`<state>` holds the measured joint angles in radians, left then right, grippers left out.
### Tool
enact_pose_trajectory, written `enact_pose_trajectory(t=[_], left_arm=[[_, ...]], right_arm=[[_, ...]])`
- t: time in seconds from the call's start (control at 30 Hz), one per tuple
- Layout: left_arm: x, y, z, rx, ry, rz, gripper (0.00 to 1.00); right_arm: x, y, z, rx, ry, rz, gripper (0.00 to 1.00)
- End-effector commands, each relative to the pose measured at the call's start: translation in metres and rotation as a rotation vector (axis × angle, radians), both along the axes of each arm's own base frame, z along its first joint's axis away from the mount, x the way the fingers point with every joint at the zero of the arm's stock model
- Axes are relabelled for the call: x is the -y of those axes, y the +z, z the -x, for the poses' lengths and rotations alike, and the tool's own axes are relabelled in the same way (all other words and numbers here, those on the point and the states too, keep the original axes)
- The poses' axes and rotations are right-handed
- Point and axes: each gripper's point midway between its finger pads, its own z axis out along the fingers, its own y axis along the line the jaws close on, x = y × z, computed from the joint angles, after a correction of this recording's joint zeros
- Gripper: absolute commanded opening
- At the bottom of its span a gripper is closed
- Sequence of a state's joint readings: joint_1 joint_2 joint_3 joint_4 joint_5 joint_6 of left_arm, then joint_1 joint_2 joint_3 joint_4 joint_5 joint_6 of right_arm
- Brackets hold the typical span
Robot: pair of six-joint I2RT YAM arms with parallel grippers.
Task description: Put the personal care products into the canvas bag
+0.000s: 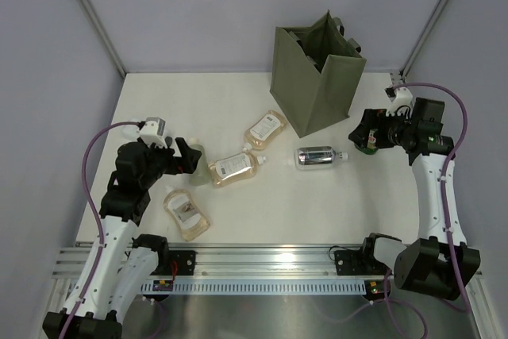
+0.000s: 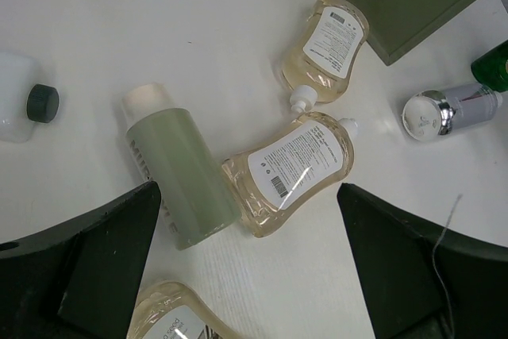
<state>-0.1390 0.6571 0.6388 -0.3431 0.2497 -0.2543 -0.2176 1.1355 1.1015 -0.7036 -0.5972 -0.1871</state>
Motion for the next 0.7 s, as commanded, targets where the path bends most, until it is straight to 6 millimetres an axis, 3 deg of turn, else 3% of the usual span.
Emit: enact_pose_trajectory(t=[0.0,0.1,0.17,0.23,0.33,0.67], left_arm=[[0.006,0.025,-0.003,0.086,-0.039,0.000,0.99],[0.006,0.024,-0.003,0.084,-0.039,0.000,0.99],[0.006,0.026,-0.004,0.089,-0.040,0.001,0.99],[0.007,0.026,-0.004,0.092,-0.046,0.003,0.99],[0.008,0.025,-0.004,0.089,-0.052,0.005,0.99],[0.010,0.020,-0.005,0.069,-0.060,0.003,0.99]], right_arm=[[0.021,0.016,-0.024,0.106,-0.158,0.016,0.99],[0.024,0.027,-0.011,0.218,-0.129,0.103,0.99],[0.032,0.019,-0.008,0.221,-0.117,0.172,0.99],[0.054,0.008,-0.012,0.181,-0.179,0.186,0.99],[0.080,-0.009,-0.025,0.145,-0.201,0.139,0.99],[0.095,-0.054,-0.082,0.188,0.110,0.279,0.99]])
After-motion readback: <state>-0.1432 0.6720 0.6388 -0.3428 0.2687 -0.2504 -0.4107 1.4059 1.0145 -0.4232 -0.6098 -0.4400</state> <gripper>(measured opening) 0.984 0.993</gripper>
